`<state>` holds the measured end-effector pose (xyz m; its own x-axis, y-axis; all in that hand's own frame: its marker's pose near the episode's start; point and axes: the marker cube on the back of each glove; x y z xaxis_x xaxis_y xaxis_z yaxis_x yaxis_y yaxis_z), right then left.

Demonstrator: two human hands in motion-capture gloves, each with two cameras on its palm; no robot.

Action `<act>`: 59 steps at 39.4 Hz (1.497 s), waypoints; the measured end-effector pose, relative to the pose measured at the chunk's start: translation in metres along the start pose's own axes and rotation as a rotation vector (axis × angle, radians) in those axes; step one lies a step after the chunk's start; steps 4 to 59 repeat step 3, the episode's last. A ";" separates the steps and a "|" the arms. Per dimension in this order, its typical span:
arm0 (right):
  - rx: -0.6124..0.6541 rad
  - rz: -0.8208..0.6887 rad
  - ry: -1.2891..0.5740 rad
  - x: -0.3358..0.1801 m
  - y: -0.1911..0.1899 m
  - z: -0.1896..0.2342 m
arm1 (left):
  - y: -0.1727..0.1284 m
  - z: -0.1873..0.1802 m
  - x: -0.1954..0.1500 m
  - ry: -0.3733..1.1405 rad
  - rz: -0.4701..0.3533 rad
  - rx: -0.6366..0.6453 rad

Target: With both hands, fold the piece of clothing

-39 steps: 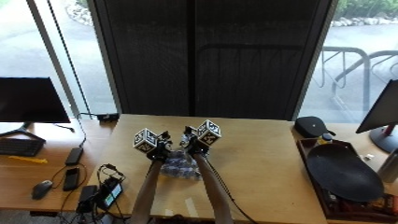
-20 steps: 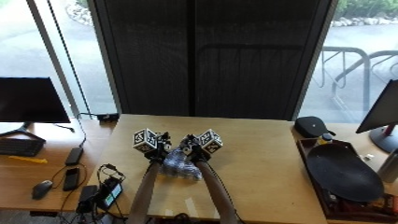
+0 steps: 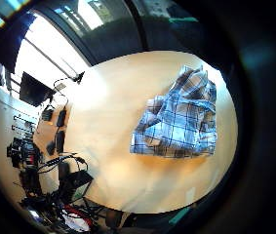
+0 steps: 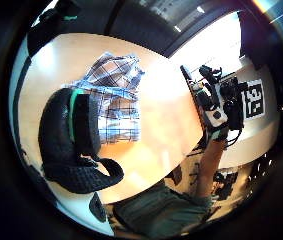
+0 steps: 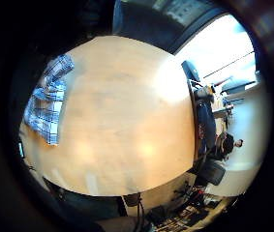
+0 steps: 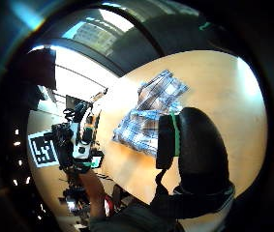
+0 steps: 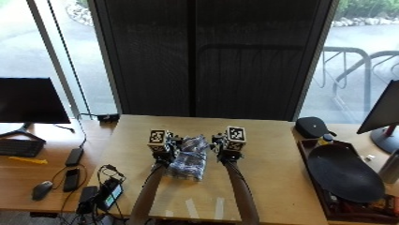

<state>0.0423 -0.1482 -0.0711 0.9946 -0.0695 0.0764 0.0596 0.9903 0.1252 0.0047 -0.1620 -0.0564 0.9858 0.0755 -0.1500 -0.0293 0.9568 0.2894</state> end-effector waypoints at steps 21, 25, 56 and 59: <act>-0.014 0.048 0.053 0.009 0.003 0.000 | -0.009 -0.013 -0.003 -0.090 0.011 0.096; -0.014 0.048 0.053 0.009 0.003 0.000 | -0.009 -0.013 -0.003 -0.090 0.011 0.096; -0.014 0.048 0.053 0.009 0.003 0.000 | -0.009 -0.013 -0.003 -0.090 0.011 0.096; -0.014 0.048 0.053 0.009 0.003 0.000 | -0.009 -0.013 -0.003 -0.090 0.011 0.096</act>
